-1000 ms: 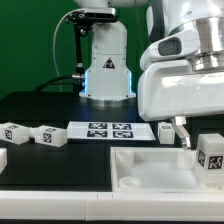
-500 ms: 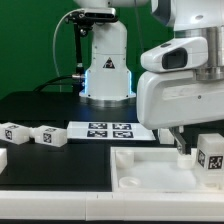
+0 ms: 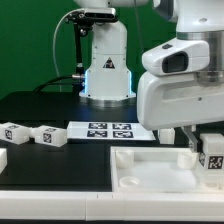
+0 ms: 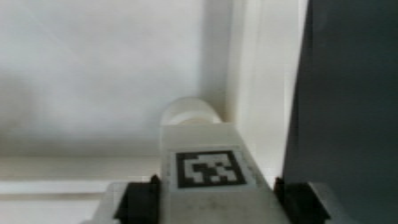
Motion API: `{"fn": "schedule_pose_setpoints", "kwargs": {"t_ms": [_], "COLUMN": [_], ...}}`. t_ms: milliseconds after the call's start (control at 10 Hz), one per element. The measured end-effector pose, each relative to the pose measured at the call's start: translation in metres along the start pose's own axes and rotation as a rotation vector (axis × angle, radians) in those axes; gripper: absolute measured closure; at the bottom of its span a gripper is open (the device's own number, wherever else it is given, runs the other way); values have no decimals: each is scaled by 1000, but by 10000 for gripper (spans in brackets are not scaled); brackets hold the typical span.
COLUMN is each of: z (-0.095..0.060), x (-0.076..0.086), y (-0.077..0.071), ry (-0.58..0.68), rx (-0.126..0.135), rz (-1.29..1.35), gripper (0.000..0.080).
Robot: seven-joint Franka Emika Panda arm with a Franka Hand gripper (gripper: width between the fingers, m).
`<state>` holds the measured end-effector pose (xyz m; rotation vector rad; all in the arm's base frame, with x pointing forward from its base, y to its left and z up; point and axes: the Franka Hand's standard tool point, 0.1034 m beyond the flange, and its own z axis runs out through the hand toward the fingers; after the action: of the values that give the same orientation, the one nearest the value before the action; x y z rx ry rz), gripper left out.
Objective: Assemble square table
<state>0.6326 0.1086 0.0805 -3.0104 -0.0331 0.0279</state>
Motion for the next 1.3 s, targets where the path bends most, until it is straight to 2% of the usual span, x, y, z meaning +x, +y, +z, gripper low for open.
{"fn": "schedule_pose_setpoints", "kwargs": {"t_ms": [300,500,700,1000,1300], "z": [2,3,5,9,9], "x": [0,-1,-1,1,1], "y": [2,-1,-7,-16,-16], "ry": [13,19,20,35,32], "rx": [3,17,42,129,132], "rz": [260,546,832,1297,1316], "gripper": [509,509,509,509,509]}}
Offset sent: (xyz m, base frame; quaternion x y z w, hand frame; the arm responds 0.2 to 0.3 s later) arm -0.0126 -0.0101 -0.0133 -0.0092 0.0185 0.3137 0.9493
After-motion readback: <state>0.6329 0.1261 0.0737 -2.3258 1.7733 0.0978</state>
